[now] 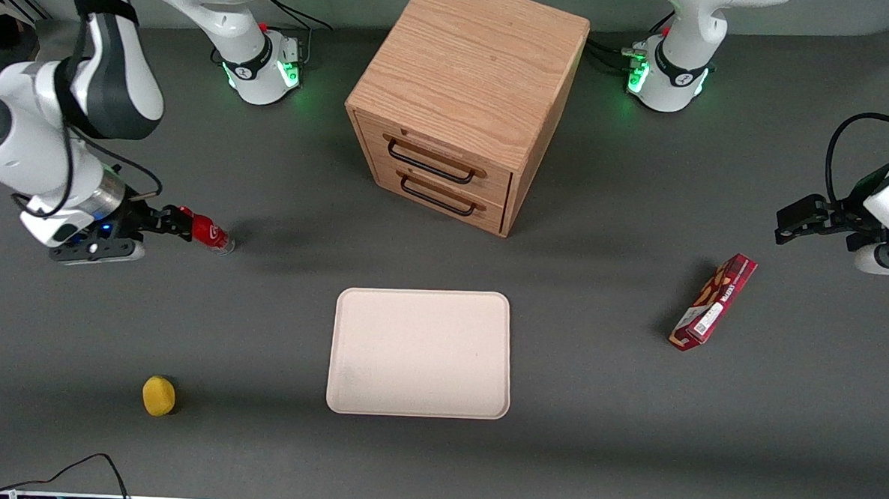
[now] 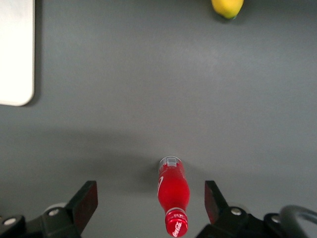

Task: Place coke bottle on tray
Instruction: 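Lower the open right gripper around the red Coca-Cola bottle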

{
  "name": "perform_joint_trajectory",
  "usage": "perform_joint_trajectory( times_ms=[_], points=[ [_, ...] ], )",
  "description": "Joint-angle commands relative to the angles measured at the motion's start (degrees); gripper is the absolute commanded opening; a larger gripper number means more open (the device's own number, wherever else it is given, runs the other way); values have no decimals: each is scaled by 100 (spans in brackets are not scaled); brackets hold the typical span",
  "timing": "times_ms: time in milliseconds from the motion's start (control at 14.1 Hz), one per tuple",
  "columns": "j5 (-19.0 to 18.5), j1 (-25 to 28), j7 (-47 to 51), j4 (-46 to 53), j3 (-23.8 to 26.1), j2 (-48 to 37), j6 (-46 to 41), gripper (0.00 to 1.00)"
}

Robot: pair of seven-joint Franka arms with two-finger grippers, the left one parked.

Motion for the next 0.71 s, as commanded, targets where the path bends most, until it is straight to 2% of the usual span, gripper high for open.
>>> perform_joint_trajectory(
  times_ms=[0,355,639],
  points=[
    [-38,-148,-300,-576,60,-340,300,95],
    [-38,-351,-616,-1323,60,-402,1230,87],
    [6,-369,-590,-1605,69,-410,1451,75]
  ],
)
